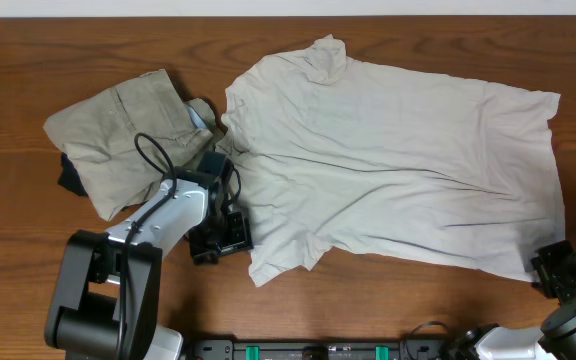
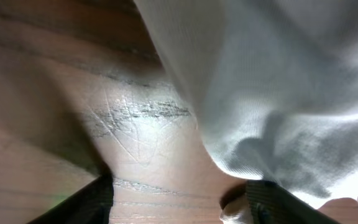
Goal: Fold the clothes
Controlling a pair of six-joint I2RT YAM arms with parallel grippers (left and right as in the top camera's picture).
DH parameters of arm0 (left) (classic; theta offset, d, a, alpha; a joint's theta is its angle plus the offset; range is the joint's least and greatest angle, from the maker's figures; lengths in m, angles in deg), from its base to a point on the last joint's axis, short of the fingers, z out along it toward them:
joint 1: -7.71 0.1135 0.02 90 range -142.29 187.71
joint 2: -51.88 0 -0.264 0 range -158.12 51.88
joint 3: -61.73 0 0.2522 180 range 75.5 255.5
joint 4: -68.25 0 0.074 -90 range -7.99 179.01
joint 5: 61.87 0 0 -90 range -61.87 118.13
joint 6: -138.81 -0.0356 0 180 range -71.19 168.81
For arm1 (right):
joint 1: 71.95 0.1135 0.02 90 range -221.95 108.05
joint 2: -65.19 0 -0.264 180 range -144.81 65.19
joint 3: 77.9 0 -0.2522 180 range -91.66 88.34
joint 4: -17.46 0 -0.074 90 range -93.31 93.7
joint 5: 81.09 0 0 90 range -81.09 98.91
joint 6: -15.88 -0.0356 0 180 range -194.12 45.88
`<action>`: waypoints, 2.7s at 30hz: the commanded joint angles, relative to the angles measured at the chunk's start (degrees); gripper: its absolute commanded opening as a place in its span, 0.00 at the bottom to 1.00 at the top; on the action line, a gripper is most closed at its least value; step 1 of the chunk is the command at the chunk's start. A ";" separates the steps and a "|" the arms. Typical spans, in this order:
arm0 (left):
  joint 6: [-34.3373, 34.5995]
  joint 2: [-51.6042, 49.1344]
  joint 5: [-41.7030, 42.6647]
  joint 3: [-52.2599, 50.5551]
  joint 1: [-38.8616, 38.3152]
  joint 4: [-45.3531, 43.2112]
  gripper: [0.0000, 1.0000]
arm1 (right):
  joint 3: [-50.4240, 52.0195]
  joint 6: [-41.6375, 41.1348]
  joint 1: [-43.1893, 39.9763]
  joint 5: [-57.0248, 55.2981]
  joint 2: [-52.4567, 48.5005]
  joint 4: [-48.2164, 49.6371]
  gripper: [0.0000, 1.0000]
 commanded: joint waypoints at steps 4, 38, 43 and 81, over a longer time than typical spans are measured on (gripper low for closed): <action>-5.11 -2.38 2.25 -1.14 0.35 -3.98 0.09 | -4.79 2.45 -0.20 8.50 0.11 -3.34 0.03; -8.39 -1.42 6.05 0.37 0.24 -2.27 0.69 | -9.44 6.88 -0.20 20.94 0.11 -5.70 0.01; -7.98 -1.25 5.79 2.19 1.09 1.81 0.20 | -9.44 7.37 -0.20 20.96 0.11 -5.95 0.01; 5.01 -2.10 1.22 4.20 -5.84 -2.60 0.06 | -9.44 7.56 -0.20 20.90 0.11 -6.45 0.01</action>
